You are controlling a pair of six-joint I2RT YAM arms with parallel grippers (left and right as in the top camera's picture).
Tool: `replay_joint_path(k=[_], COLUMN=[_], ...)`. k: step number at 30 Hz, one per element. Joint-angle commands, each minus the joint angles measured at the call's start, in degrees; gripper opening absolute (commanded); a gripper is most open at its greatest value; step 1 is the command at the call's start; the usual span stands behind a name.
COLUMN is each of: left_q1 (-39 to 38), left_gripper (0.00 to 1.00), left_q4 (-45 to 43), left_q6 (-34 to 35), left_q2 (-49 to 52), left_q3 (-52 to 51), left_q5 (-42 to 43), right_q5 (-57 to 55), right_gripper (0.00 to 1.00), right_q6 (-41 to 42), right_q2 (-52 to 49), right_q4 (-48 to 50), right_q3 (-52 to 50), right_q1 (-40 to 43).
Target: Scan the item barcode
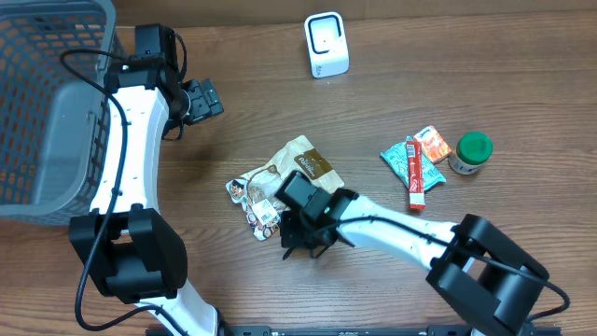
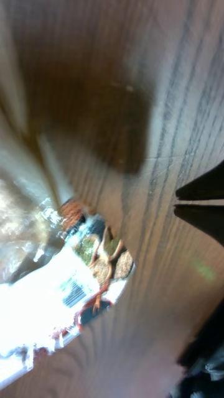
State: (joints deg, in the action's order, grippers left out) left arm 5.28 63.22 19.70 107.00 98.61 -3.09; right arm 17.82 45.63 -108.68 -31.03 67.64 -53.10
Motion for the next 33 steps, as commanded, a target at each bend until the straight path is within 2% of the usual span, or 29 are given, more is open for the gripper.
replay_joint_path(k=[1, 3, 5, 8, 11, 15, 23, 33], left_q1=[-0.04, -0.04, -0.04, -0.04, -0.04, -0.04, -0.04, -0.04], left_gripper=[1.00, 1.00, 1.00, 1.00, 1.00, 1.00, 1.00, 1.00], left_q4=[-0.04, -0.04, -0.02, -0.04, -0.04, -0.04, -0.04, -0.20], left_q6=[-0.42, -0.42, -0.42, -0.42, -0.42, -0.42, -0.42, -0.20], left_q2=[0.50, 0.50, 0.50, 0.50, 0.50, 0.50, 0.50, 0.50], left_q3=[0.11, 0.13, 0.13, 0.13, 0.11, 0.11, 0.11, 0.11], left_q5=[-0.46, -0.46, -0.46, -0.46, -0.46, -0.46, -0.46, 0.15], right_q5=[4.57, 4.55, 4.44, 2.93, 2.32, 1.01, -6.49, -6.88], right_gripper=[0.17, 0.32, 0.52, 0.68, 0.78, 0.83, 0.85, 0.89], right_q6=[-13.03, -16.37, -20.26, -30.05, -36.54, -38.64, -38.60, -38.62], right_q2=[3.69, 4.00, 4.00, 3.89, 3.82, 2.99, 0.63, -1.81], right_q4=[-0.59, 0.00, 1.73, 3.48, 4.92, 7.32, 6.99, 8.44], right_q3=[3.96, 4.72, 4.83, 4.81, 4.81, 4.79, 4.70, 4.70], right_q1=[4.15, 6.86, 9.49, 12.39, 13.62, 13.53, 13.53, 13.55])
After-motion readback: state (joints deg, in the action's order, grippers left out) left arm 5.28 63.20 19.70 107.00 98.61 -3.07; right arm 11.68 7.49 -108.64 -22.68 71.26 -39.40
